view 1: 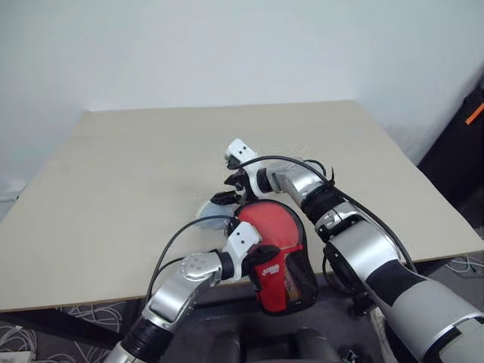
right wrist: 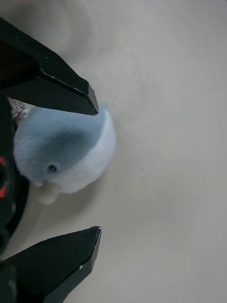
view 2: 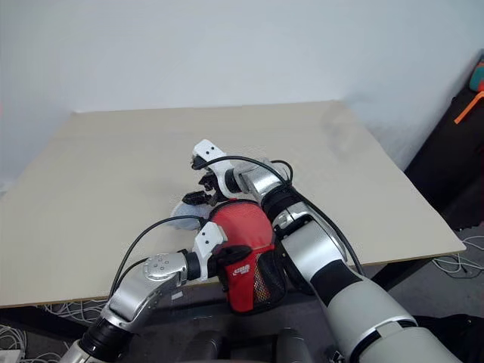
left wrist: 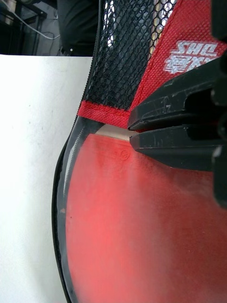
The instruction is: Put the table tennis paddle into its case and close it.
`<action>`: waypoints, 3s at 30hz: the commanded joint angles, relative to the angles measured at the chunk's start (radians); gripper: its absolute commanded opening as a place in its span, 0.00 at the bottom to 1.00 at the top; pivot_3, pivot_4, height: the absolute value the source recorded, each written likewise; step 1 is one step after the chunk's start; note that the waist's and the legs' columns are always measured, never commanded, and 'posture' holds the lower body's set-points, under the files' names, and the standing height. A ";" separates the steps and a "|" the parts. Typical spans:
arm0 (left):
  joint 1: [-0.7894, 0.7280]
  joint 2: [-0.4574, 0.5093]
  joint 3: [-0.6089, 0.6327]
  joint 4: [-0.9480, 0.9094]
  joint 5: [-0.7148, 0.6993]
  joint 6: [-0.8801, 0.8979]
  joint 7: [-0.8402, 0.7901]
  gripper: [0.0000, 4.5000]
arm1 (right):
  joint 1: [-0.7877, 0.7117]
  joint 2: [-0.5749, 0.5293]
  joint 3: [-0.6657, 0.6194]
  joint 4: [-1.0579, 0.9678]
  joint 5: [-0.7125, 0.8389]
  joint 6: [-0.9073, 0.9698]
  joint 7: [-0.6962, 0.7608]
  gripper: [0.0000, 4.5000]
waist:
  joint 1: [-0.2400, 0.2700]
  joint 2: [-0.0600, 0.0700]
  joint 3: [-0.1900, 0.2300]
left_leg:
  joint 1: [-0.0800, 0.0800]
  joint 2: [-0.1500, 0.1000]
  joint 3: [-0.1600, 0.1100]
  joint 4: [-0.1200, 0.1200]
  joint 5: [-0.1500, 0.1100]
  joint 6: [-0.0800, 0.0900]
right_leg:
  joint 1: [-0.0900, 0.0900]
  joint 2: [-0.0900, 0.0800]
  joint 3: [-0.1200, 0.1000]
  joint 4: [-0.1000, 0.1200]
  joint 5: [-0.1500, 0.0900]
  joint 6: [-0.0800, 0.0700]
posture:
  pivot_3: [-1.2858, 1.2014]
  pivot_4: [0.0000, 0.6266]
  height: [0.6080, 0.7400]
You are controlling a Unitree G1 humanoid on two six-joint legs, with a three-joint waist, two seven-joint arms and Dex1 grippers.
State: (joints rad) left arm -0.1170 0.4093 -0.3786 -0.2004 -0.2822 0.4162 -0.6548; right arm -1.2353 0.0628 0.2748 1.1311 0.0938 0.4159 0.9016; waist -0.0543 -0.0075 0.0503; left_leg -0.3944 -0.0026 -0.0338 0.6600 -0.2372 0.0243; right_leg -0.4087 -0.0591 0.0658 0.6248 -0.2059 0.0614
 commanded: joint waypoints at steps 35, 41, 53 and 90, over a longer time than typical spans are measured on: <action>0.012 -0.016 0.012 0.003 0.052 0.020 -0.036 0.00 | 0.072 0.021 0.022 -0.023 -0.175 -0.097 0.184 0.54 | -0.003 0.007 -0.003 | 0.001 0.003 -0.001 0.000 0.000 -0.001 | 0.001 0.004 0.001 0.001 0.000 0.000 | 0.52 0.00 1.00; 0.020 -0.015 0.015 0.002 0.046 0.045 -0.037 0.00 | 0.107 0.004 0.033 -0.086 -0.170 -0.072 0.273 0.09 | -0.003 0.008 -0.004 | 0.001 0.003 -0.001 0.001 0.000 -0.001 | 0.001 0.004 0.001 0.001 0.000 0.000 | 0.52 0.00 1.00; 0.022 -0.018 0.022 -0.001 0.045 0.066 -0.044 0.00 | 0.038 0.042 -0.144 -0.017 -0.107 -0.045 -0.070 0.06 | -0.003 0.008 -0.004 | 0.001 0.003 -0.001 0.000 0.000 -0.002 | 0.001 0.004 0.001 0.001 0.000 -0.001 | 0.52 0.00 1.00; -0.032 -0.046 0.046 0.046 0.062 0.052 -0.036 0.00 | 0.047 0.072 -0.147 -0.057 -0.097 0.054 0.033 0.06 | -0.002 0.008 -0.004 | 0.001 0.003 -0.002 0.001 0.001 -0.003 | 0.002 0.005 0.001 0.002 0.001 -0.001 | 0.52 0.00 1.00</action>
State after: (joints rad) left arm -0.1328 0.3718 -0.3332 -0.1803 -0.2453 0.4746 -0.7049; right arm -1.1680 0.1321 0.1434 1.1262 -0.0302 0.4591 0.9322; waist -0.0567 0.0009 0.0459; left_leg -0.3929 0.0005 -0.0360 0.6607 -0.2362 0.0216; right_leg -0.4072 -0.0542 0.0664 0.6263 -0.2053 0.0605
